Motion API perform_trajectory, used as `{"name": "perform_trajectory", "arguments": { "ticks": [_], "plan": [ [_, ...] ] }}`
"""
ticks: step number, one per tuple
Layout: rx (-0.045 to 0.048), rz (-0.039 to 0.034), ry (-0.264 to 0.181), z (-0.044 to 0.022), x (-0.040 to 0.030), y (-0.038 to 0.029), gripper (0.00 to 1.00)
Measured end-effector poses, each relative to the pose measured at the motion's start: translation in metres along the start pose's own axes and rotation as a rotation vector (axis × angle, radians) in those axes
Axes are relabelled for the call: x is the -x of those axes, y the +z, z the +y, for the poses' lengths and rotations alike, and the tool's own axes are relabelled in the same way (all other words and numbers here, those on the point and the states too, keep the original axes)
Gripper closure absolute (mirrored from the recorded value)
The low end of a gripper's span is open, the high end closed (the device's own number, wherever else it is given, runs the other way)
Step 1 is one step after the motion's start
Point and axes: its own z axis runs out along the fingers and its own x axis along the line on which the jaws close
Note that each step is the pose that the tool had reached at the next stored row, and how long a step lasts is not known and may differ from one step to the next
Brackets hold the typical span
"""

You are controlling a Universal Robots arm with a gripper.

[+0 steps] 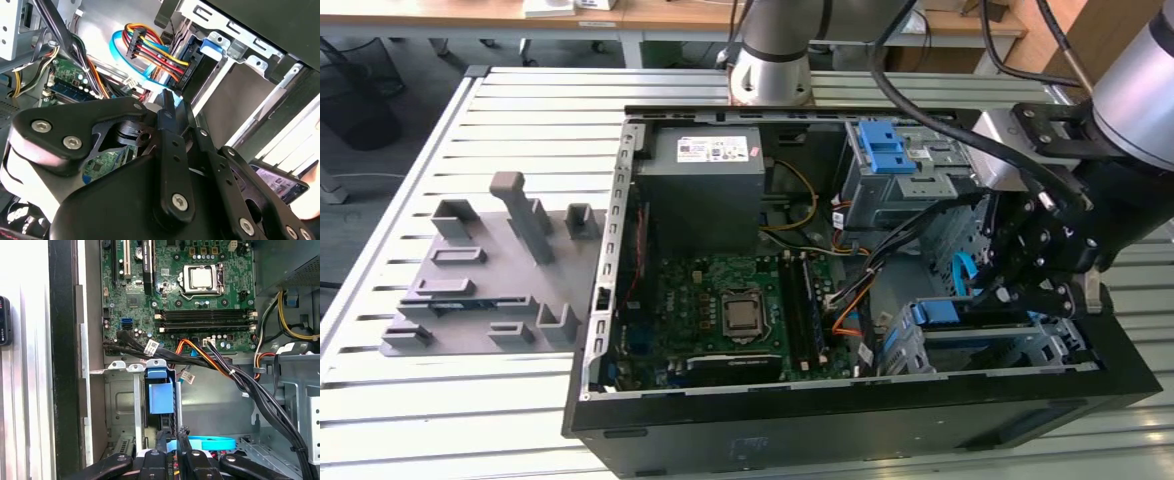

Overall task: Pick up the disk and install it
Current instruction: 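Insert the second disk wire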

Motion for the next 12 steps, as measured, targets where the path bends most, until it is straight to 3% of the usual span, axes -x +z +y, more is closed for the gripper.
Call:
{"name": "perform_trajectory", "arguments": {
  "ticks": [4,7,12],
  "plan": [
    [0.0028,-0.0001,0.000,0.0001,0.0002,-0.0046,0.78],
    [0.0032,-0.0001,0.000,0.0001,0.0002,-0.0046,0.89],
    [0.0034,0.0002,0.000,0.0001,0.0002,-0.0047,0.89]
  ]
}}
